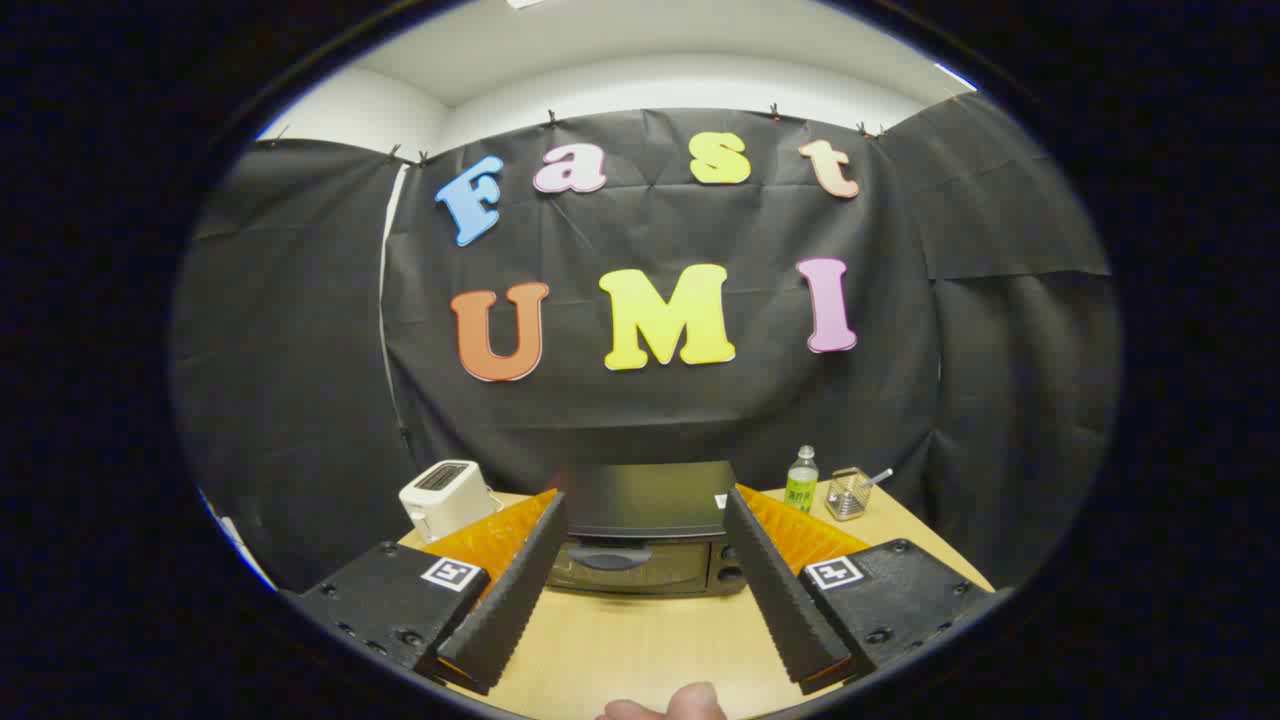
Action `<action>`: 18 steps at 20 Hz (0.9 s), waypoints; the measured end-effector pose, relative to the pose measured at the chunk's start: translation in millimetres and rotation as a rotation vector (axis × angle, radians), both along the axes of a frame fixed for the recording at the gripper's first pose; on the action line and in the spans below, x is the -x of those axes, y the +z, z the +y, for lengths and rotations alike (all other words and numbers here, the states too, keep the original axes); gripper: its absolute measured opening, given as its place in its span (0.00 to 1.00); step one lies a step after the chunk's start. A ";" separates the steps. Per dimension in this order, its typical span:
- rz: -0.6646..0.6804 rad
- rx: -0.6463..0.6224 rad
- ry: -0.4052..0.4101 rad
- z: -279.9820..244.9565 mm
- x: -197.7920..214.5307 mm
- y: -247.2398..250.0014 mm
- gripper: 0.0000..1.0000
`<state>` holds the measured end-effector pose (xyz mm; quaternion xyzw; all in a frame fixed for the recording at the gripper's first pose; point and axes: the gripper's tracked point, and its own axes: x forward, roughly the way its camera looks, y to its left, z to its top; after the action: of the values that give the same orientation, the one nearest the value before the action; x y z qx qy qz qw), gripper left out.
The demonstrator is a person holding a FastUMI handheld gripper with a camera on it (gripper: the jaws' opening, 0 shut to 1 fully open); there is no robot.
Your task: Open the toaster oven, put the food inside, and close the toaster oven door.
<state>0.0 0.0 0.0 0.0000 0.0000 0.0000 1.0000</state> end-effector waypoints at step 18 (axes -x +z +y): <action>0.017 -0.021 -0.016 -8.0 4.5 -10.5 1.00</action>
<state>-4.5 -8.0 -10.5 0.0104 0.0086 -0.0078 0.9999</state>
